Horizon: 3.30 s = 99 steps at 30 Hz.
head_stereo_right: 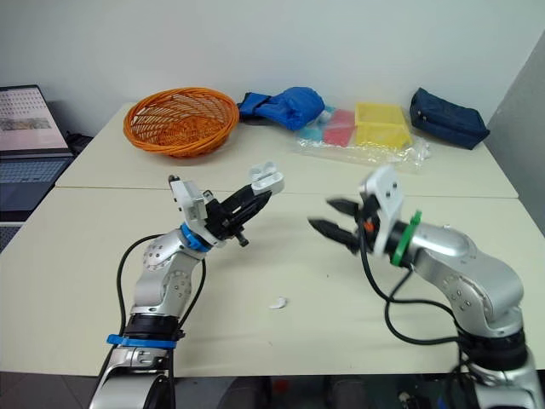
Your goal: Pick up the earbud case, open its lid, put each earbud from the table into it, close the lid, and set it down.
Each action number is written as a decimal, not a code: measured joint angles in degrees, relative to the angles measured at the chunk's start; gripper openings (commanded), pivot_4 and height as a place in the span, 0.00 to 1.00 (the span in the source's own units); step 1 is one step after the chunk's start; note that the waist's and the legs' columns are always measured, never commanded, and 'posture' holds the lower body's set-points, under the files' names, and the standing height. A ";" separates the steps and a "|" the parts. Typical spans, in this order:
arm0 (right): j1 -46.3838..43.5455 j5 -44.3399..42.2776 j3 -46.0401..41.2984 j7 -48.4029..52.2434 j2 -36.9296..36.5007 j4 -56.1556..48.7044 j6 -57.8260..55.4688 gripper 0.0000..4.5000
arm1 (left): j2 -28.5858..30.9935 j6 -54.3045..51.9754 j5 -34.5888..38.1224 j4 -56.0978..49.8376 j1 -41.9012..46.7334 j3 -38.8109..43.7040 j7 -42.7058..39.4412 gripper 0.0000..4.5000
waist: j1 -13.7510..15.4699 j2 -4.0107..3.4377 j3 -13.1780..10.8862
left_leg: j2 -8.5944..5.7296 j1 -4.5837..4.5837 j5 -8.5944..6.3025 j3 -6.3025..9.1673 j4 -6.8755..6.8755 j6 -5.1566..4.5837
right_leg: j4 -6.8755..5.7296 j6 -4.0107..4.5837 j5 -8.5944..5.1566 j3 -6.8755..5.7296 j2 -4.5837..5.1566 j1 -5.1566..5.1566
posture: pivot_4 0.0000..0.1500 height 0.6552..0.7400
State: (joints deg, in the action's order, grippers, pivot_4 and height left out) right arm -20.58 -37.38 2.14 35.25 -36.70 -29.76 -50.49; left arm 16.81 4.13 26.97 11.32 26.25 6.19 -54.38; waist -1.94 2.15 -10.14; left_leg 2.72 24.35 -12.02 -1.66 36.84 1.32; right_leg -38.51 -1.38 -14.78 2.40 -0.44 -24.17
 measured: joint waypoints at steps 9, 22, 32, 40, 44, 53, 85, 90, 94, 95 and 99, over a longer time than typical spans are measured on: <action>2.50 13.59 16.42 10.48 3.69 11.20 17.41 0.62 | 1.20 -2.56 0.27 -5.21 -3.29 0.31 1.14 0.17 | 0.13 0.00 -0.01 | 0.01 -0.09 0.00 0.01 0.07 0.00 | -0.10 -0.01 0.01 -0.02 -0.05 0.04 | 1.00 1.00; 0.92 23.99 23.96 22.04 7.54 25.26 35.09 0.62 | 1.89 -4.87 0.31 -9.39 -4.77 0.34 2.59 0.17 | 0.22 0.00 -0.01 | 0.01 -0.13 0.00 -0.01 0.08 0.01 | -0.15 -0.01 0.01 -0.03 -0.05 0.05 | 1.00 1.00; -3.02 29.72 26.21 23.46 13.45 32.69 39.96 0.58 | 1.88 -4.96 0.31 -10.31 -4.90 0.30 2.58 0.17 | 0.24 0.00 -0.01 | 0.00 -0.19 0.00 -0.03 0.08 0.01 | -0.22 0.00 0.01 -0.01 -0.04 0.06 | 1.00 1.00; -3.30 30.52 26.19 25.58 14.05 33.92 41.38 0.05 | 1.81 -4.92 0.30 -10.29 -4.88 0.31 2.53 0.17 | 0.25 0.00 -0.01 | 0.01 -0.29 0.00 -0.05 0.09 0.01 | -0.32 0.00 0.01 0.02 -0.04 0.09 | 1.00 1.00; -2.93 30.58 25.92 26.10 12.95 33.32 41.90 0.05 | 1.77 -4.79 0.27 -10.27 -4.89 0.30 2.48 0.17 | 0.24 0.00 -0.01 | -0.01 -0.32 0.00 -0.08 0.11 0.01 | -0.32 0.00 0.01 0.04 -0.03 0.13 | 1.00 1.00; 4.39 26.88 14.84 24.08 3.65 22.62 34.14 0.05 | 0.95 -4.26 0.20 -9.74 -4.83 0.19 2.49 0.17 | 0.49 0.00 -0.01 | -0.02 -0.30 0.00 -0.10 0.08 0.02 | -0.29 0.00 0.00 0.06 0.02 0.12 | 1.00 1.00; 32.59 19.06 -16.68 -29.08 32.69 -3.56 9.14 0.66 | 0.71 -3.47 0.20 -7.05 -3.82 -1.37 1.38 0.17 | 0.18 -0.02 0.03 | 0.03 -0.39 0.00 -0.07 0.06 0.03 | -0.29 0.37 -0.19 0.15 0.04 0.15 | 1.00 1.00; 31.62 17.21 -16.96 -22.80 22.56 -3.20 7.85 0.80 | 0.77 -3.46 0.21 -7.05 -3.94 -1.34 1.31 0.17 | 0.18 -0.02 0.03 | -0.03 -0.37 0.00 -0.12 0.07 0.02 | -0.24 0.32 -0.18 0.27 0.18 0.15 | 1.00 1.00; 29.13 13.63 -22.46 -17.55 12.73 -3.51 5.76 0.80 | 0.79 -3.34 0.22 -7.05 -4.39 -1.31 1.24 0.17 | 0.23 -0.02 0.03 | -0.08 -0.35 0.00 -0.17 0.04 0.02 | -0.19 0.01 0.00 0.17 0.10 0.15 | 1.00 1.00; 28.56 12.88 -23.31 -15.65 10.01 -3.68 5.52 0.80 | 0.74 -3.25 0.22 -7.04 -4.48 -1.31 1.22 0.17 | 0.24 -0.02 0.02 | -0.07 -0.35 0.00 -0.16 0.04 0.02 | -0.20 0.01 0.00 0.16 0.05 0.14 | 1.00 1.00; 24.17 10.11 -24.79 -3.59 -3.62 -3.42 8.10 0.80 | 0.34 -2.43 0.23 -6.99 -4.59 -1.33 1.18 0.17 | 0.00 -0.06 0.00 | -0.02 -0.43 0.00 -0.13 -0.01 0.02 | -0.26 0.04 -0.01 0.16 -0.06 0.15 | 1.00 1.00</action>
State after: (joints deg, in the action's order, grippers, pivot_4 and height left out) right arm 3.59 -27.27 -22.66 31.65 -40.31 -33.18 -42.39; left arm 17.15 1.70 27.20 4.34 21.66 4.86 -53.21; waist -1.94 2.10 -10.14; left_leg 2.70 23.92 -12.02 -1.79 36.83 1.34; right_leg -38.77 -1.34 -14.79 2.56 -0.50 -24.02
